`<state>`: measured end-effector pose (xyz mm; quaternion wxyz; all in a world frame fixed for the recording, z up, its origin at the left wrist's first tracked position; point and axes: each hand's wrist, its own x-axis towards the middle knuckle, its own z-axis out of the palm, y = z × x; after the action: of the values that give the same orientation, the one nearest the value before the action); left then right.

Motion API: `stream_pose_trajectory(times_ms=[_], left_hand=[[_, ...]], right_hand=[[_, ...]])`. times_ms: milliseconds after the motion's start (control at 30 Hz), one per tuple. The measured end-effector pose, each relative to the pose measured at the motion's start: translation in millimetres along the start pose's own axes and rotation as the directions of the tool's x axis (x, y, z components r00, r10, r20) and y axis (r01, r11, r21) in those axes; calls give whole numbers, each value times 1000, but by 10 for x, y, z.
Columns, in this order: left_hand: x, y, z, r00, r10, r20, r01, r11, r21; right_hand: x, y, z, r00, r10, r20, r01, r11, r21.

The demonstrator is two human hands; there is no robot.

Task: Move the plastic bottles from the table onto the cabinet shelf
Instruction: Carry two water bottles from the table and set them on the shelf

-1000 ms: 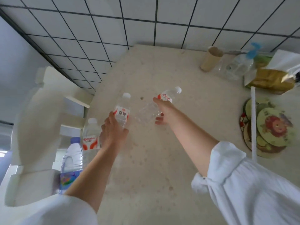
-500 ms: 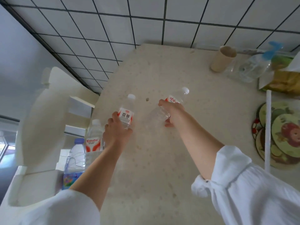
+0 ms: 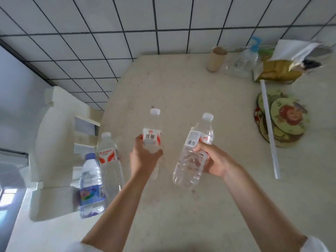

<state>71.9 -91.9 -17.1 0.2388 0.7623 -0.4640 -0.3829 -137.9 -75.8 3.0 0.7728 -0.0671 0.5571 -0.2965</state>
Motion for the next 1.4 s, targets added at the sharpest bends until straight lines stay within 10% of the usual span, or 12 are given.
stream_pose_trajectory(times_ms=[333,667,1033,1400], left_hand=[[-1160,-364,-318,976,88,201,-57,987,-152],[-2187,-687,-366,860,233,454,-188,972,-143],[-3462,-579,61,595,411,691,-436,887,-152],[-6007,-1057,763,160,415,896,-536,798,-274]], right_hand=[[-1192,1385,-8,886,-418,-200,403,908,-115],[-2103,2621,17,688,-489,-536,585,811,11],[-3154,3914,-522,457,-357,-815,696,714,77],[-4629,5848,-1238,183,-65,-981,765,636,100]])
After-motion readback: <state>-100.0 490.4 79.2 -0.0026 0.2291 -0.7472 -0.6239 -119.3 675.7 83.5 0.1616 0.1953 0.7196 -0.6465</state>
